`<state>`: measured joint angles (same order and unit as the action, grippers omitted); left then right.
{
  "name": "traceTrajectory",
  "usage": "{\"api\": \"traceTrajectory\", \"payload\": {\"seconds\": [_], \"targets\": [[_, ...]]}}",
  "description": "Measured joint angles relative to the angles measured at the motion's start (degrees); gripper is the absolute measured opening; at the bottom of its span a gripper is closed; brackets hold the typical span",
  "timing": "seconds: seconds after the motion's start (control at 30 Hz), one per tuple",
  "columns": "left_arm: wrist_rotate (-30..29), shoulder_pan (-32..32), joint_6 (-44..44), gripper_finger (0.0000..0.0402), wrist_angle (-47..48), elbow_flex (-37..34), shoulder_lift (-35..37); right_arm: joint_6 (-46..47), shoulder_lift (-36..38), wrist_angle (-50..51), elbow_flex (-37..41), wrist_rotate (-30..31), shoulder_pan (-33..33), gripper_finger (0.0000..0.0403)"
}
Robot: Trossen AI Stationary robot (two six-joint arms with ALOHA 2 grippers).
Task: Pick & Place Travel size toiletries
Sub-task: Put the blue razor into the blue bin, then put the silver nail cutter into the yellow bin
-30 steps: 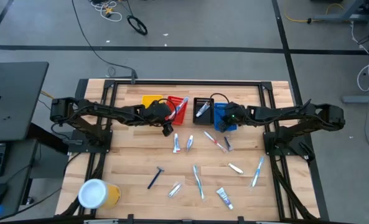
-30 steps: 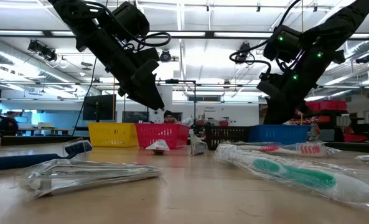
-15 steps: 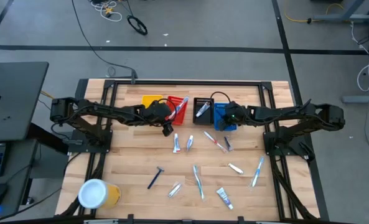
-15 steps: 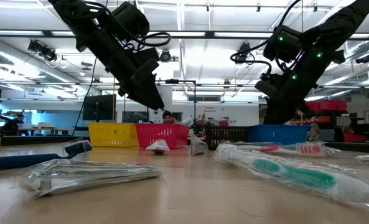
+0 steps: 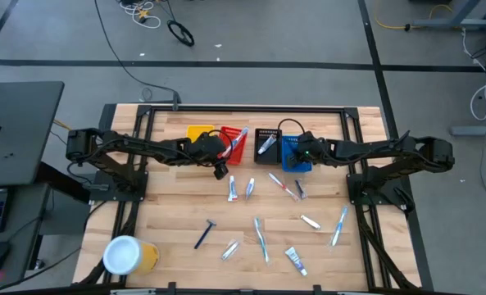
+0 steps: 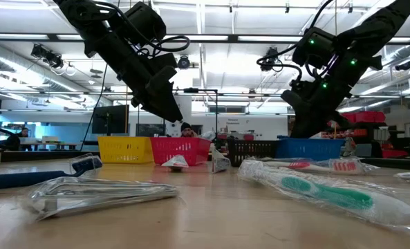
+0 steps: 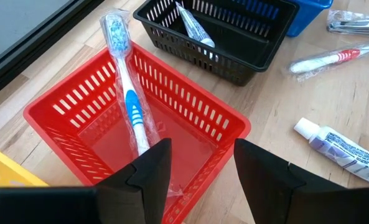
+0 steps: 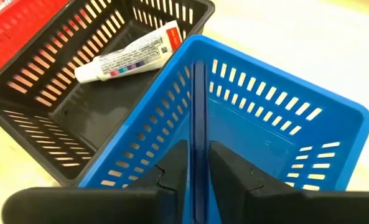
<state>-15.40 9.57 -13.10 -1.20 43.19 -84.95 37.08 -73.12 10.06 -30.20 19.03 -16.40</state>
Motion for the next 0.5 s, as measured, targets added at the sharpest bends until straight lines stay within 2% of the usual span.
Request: {"api": "traceTrajectory", "payload": {"seconds": [0.3,0.5], "targets": [[0.00,-0.01,0.00,0.0183,-0.01,0.00,0.00,1.73,0.00,-0.08,0.00,-0.02,0.00,0.0153],[0.00,-0.01,0.00,0.0183,-0.01,-0.01,0.00,1.73,0.00,-1.62,0.00,-0.07,0.00,0.0181]]}}
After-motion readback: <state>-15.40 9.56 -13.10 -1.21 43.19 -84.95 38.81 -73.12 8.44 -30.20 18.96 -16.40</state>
